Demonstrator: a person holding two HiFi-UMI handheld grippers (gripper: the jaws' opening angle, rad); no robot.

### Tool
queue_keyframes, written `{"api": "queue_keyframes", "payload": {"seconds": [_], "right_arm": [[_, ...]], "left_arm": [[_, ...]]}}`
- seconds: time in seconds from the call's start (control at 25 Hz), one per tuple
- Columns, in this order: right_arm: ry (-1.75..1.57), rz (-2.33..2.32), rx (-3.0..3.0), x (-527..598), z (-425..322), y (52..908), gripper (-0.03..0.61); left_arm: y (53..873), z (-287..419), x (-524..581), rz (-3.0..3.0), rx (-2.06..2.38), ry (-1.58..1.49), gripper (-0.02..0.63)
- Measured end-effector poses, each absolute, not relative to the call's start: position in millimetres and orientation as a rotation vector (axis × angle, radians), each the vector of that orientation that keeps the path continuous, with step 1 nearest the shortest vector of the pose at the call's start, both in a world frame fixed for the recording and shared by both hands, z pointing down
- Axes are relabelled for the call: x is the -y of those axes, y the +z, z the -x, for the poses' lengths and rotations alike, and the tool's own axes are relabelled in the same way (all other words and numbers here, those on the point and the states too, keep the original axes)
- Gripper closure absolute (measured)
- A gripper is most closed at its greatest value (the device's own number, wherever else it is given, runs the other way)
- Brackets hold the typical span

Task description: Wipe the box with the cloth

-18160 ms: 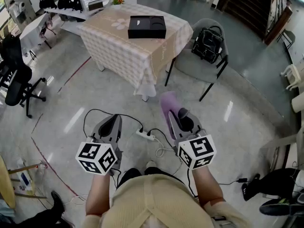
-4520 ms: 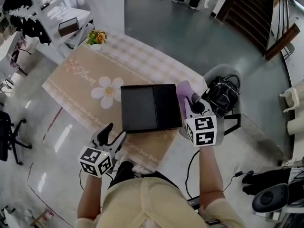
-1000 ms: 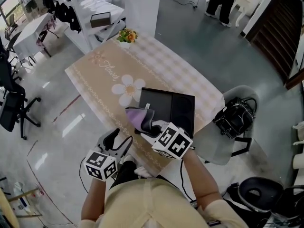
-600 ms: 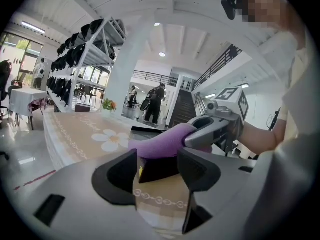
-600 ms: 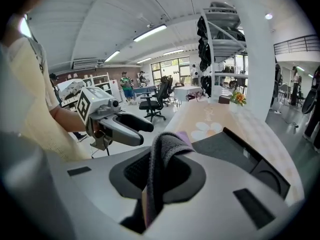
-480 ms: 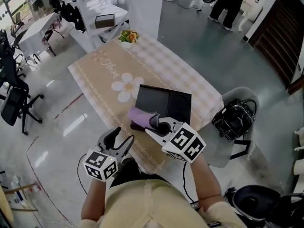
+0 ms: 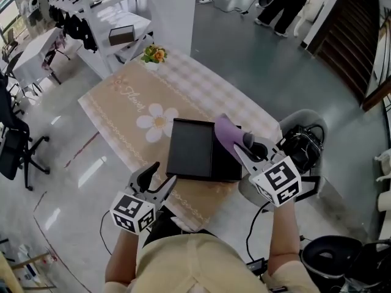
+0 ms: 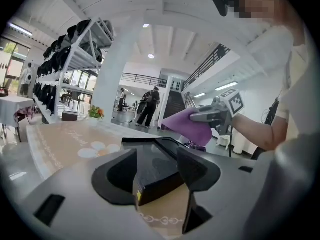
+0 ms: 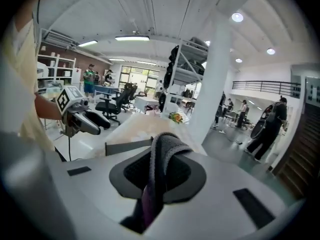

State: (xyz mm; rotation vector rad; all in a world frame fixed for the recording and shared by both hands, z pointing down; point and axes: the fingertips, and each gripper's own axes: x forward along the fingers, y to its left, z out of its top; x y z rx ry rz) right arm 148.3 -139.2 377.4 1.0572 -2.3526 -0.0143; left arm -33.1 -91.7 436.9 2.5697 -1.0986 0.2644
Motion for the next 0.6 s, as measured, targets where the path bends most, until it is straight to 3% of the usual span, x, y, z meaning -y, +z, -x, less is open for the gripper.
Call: {"api": "queue_keyframes", "payload": {"seconds": [0.24, 0.6], "right_arm": [[-0.032, -1.247, 2.166, 191, -206, 393, 0.523], [-0.084, -1.215, 1.939, 241, -212, 433, 0.523]], "left_arm": [[440, 38, 119, -2.613, 1.005, 0.285, 0.36], [455, 32, 152, -2.686, 0.802, 0.396, 0.36]]}}
